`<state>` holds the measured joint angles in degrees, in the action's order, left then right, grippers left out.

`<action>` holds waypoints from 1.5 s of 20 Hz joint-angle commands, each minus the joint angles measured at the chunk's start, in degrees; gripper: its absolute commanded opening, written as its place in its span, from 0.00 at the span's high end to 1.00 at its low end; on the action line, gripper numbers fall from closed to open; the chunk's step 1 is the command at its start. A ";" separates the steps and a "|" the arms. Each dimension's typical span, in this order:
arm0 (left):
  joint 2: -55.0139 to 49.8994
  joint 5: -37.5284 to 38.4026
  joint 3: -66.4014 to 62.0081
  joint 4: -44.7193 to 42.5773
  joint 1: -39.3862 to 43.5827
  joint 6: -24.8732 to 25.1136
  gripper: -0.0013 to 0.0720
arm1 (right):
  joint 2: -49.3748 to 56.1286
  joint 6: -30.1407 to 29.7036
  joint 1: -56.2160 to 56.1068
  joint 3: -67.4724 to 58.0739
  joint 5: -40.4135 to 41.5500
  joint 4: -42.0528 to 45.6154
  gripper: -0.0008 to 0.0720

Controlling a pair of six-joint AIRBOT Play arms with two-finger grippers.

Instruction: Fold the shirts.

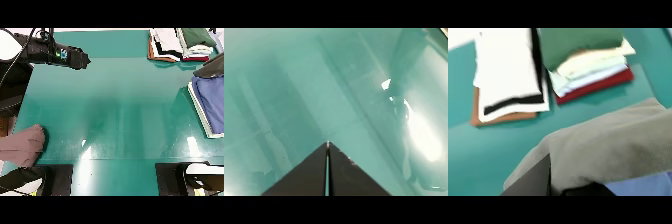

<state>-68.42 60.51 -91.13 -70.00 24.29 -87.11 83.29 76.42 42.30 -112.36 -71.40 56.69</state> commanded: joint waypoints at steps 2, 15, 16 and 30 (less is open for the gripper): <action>-0.02 -0.04 0.00 -0.04 0.02 0.22 0.95 | -6.03 -1.18 3.37 9.84 -5.60 6.10 0.97; -0.02 -0.74 0.00 -0.04 0.02 0.66 0.95 | -24.13 -1.40 19.43 43.06 -8.11 17.57 0.13; -0.02 -0.98 0.00 -0.04 0.02 0.63 0.95 | -24.37 -1.40 18.18 41.51 -7.10 13.44 0.13; -0.02 -5.01 0.00 -0.02 0.00 0.59 0.95 | -24.35 -1.57 -35.17 33.48 5.68 -4.07 0.96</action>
<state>-68.42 57.52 -91.13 -70.02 24.29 -86.50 58.98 74.98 15.75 -78.67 -68.49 53.39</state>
